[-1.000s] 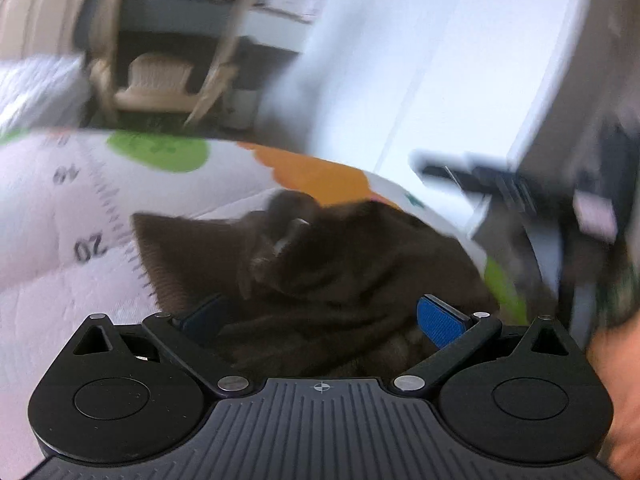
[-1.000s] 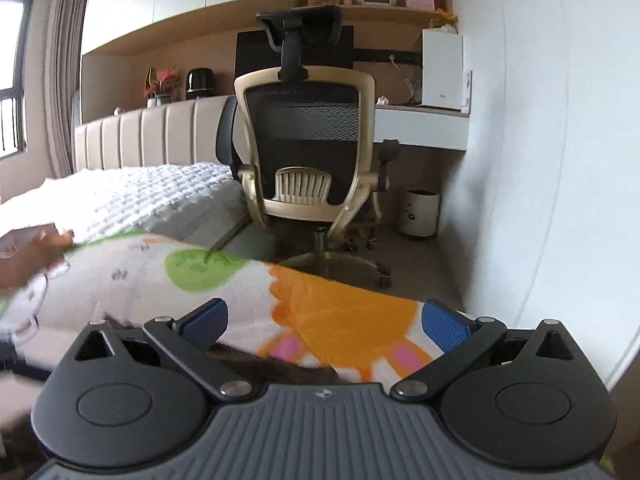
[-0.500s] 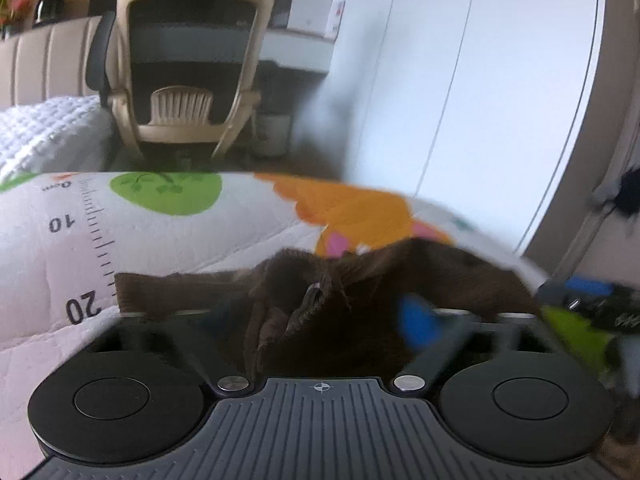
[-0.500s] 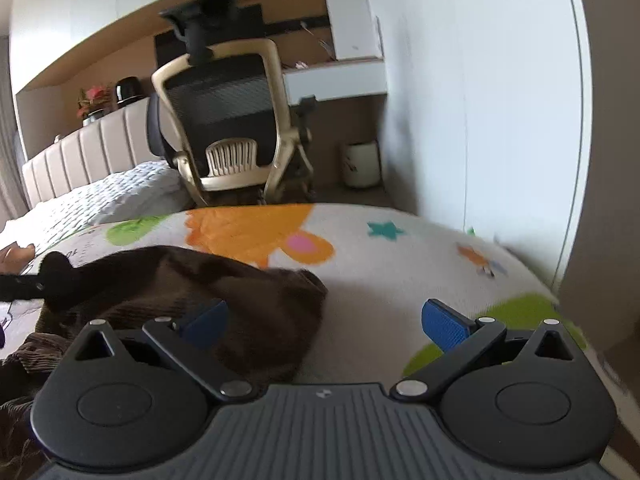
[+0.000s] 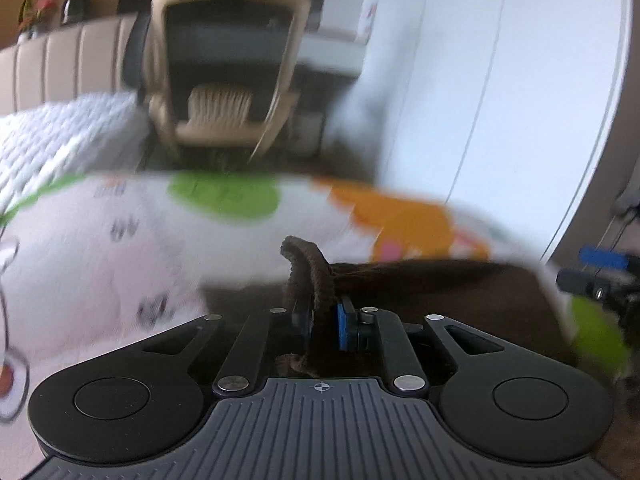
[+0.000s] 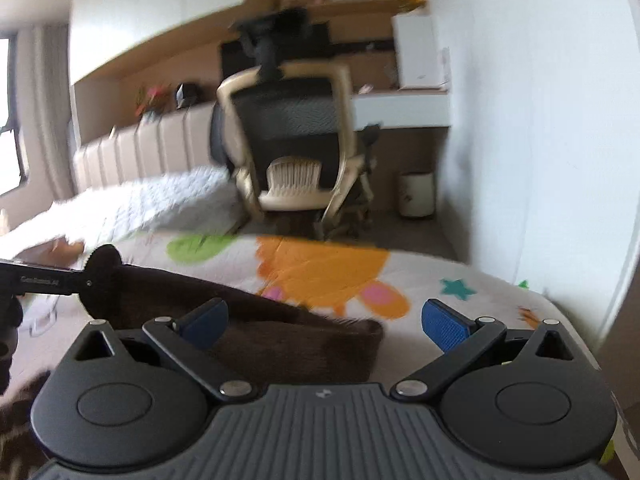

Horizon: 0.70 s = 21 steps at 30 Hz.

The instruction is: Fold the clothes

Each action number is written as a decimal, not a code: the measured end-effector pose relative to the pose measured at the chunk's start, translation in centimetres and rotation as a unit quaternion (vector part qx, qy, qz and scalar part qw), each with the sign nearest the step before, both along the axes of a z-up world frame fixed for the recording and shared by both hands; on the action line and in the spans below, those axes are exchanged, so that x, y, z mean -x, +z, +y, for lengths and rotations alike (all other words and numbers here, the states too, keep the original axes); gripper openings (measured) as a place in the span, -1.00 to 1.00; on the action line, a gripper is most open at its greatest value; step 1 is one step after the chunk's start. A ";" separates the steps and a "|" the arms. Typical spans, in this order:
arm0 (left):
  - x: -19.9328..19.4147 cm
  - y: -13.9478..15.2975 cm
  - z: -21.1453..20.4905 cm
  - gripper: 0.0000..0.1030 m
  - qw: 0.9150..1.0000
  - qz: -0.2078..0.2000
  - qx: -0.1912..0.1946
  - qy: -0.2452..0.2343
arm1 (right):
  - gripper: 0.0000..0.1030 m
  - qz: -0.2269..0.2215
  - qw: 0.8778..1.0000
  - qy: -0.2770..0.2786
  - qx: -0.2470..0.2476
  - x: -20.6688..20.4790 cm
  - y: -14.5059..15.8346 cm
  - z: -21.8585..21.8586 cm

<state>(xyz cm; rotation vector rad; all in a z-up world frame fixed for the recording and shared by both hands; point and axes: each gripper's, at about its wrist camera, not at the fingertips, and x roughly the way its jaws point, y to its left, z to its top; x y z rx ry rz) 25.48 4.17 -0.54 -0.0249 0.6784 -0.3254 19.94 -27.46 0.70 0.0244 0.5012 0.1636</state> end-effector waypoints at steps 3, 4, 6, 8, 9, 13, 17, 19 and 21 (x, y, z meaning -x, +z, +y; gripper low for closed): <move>-0.3 -1.9 1.2 0.05 0.999 0.040 -0.018 0.020 | 1.00 0.061 0.996 0.010 0.057 -2.5 -2.3 1.9; -0.2 -1.3 1.8 0.20 0.999 0.038 -0.014 0.018 | 1.00 0.077 0.995 0.012 0.060 -3.0 -2.9 2.0; 0.0 -0.1 3.0 0.51 0.999 0.032 -0.005 0.014 | 1.00 0.108 0.992 0.016 0.061 -3.9 -4.0 2.0; -0.1 0.9 4.4 0.75 0.999 0.040 0.022 0.006 | 1.00 0.114 0.993 0.018 0.041 -4.1 -3.5 1.4; -0.4 1.3 5.2 0.82 0.998 0.049 0.042 0.002 | 1.00 0.111 0.993 0.019 0.029 -4.2 -3.0 1.0; -1.9 1.8 7.9 0.82 0.987 0.102 0.127 -0.002 | 0.85 0.119 0.991 0.019 -0.065 -5.0 -1.9 -1.9; -4.6 -1.2 9.3 0.82 0.962 0.170 0.210 0.029 | 0.48 0.145 0.978 0.015 -0.151 -6.7 -2.2 -4.4; -5.6 -2.7 9.1 0.82 0.957 0.183 0.222 0.036 | 0.48 0.155 0.973 0.008 -0.169 -7.5 -3.3 -4.9; -6.1 -3.2 8.5 0.84 0.960 0.178 0.215 0.032 | 0.41 0.162 0.969 0.014 -0.185 -8.2 -4.3 -4.9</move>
